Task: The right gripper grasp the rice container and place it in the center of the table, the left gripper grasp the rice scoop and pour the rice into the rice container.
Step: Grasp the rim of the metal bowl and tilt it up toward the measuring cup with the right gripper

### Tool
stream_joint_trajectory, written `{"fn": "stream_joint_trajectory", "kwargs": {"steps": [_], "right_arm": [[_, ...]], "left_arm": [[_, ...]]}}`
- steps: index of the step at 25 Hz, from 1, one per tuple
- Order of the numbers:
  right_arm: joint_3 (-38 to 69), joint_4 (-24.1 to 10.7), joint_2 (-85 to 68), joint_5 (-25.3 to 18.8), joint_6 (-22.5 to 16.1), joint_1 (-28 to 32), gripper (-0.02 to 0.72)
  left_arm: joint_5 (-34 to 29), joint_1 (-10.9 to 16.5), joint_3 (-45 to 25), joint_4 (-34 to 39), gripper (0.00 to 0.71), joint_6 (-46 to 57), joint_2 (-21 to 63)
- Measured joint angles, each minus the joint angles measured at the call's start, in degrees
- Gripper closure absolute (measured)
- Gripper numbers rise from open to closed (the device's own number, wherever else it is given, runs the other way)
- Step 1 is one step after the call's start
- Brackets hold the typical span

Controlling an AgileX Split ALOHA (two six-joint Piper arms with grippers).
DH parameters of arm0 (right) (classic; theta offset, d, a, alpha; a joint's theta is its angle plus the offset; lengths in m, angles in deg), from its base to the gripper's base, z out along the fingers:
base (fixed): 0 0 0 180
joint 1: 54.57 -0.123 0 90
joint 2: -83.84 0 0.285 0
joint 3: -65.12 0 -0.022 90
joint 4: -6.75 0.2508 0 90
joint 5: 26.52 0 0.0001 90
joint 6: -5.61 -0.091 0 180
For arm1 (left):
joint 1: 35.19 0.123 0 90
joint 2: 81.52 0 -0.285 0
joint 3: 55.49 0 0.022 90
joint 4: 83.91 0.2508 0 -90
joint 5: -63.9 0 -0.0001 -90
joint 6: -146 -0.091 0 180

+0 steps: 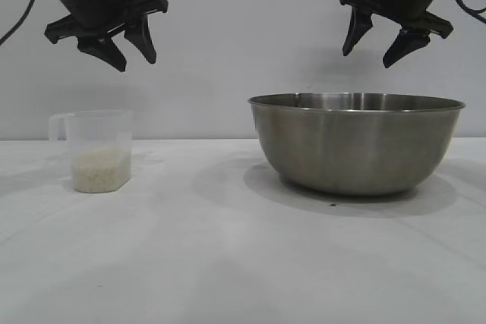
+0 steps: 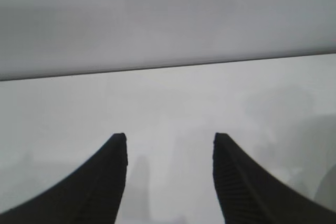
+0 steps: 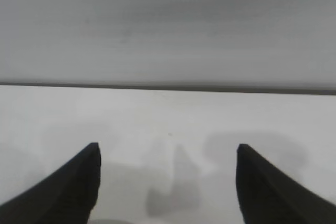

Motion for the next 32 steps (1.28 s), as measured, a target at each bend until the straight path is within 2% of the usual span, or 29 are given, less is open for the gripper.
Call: {"fn": "stream_joint_trajectory", "kwargs": {"steps": [10,13,19,27,30,32], "right_arm": [[0.0,0.0,0.0,-0.1,0.4,0.0,0.191],[0.0,-1.6,0.0,-1.8,0.4,0.0,0.191],[0.0,-5.3,-2.9,-11.1,0.5,1.6,0.191],[-0.1,-8.0,-5.6,-28.4,0.5,2.6,0.191],[-0.1,-9.2,-5.6,-30.7,0.2,2.6,0.191],[-0.1,-10.6,-5.7,-30.9,-1.4,2.6,0.191]], "left_arm": [[0.0,0.0,0.0,0.0,0.401,-0.1,0.0],[0.0,0.0,0.0,0.0,0.401,-0.1,0.0],[0.0,0.0,0.0,0.0,0.401,-0.1,0.0],[-1.2,0.0,0.0,0.0,0.401,-0.1,0.0],[-1.3,0.0,0.0,0.0,0.401,-0.1,0.0],[-1.3,0.0,0.0,0.0,0.401,-0.1,0.0]]}}
